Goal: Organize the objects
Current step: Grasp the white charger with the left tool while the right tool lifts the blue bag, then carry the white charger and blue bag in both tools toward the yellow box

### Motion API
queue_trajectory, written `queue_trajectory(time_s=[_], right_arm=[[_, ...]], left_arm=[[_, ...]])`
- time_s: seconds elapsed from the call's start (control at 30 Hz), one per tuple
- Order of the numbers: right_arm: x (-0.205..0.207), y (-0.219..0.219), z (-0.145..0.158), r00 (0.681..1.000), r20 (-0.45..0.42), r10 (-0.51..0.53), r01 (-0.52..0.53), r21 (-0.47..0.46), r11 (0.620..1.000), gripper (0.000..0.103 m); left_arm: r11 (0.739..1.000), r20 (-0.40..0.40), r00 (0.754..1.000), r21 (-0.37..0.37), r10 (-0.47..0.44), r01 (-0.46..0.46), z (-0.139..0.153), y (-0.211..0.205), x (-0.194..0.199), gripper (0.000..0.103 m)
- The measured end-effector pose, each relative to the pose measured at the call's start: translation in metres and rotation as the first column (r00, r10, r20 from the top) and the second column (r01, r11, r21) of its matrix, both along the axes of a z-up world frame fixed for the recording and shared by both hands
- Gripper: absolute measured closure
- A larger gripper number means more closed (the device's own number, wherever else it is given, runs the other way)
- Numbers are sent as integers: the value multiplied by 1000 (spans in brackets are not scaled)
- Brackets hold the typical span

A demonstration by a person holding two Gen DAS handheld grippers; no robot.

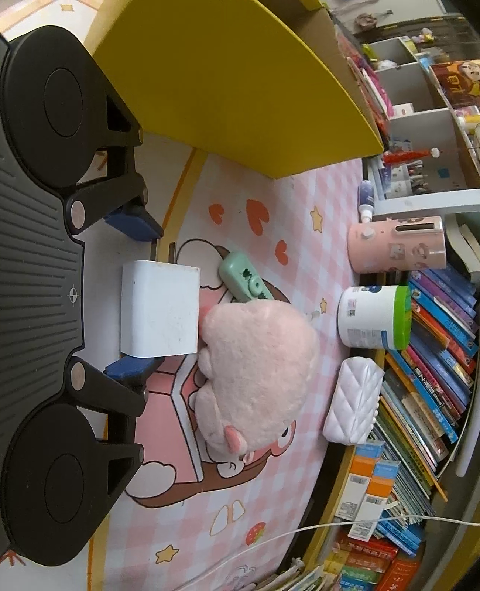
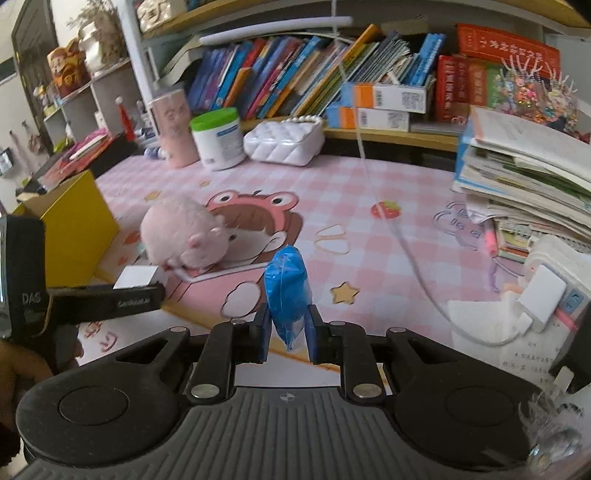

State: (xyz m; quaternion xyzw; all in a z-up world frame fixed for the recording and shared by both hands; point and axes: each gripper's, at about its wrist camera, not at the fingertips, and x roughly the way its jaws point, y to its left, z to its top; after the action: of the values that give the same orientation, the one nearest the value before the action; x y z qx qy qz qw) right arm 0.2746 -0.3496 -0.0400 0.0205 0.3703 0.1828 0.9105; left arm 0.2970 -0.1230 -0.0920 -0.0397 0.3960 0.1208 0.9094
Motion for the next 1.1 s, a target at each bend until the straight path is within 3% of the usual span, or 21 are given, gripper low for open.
queue_trajectory(time_s=[0.57, 0.83, 1.1], right_arm=[[-41, 53, 7, 998, -56, -9, 6, -45, 999, 86], [-77, 110, 17, 999, -38, 21, -23, -50, 998, 86], [-129, 173, 19, 994, -41, 97, -101, -86, 991, 86]], left_arm=[[982, 125, 990, -173, -57, 79, 63, 39, -95, 39], [983, 171, 984, -170, -45, 75, 74, 84, -149, 39], [984, 156, 988, -176, 15, 13, 70, 141, -206, 39]])
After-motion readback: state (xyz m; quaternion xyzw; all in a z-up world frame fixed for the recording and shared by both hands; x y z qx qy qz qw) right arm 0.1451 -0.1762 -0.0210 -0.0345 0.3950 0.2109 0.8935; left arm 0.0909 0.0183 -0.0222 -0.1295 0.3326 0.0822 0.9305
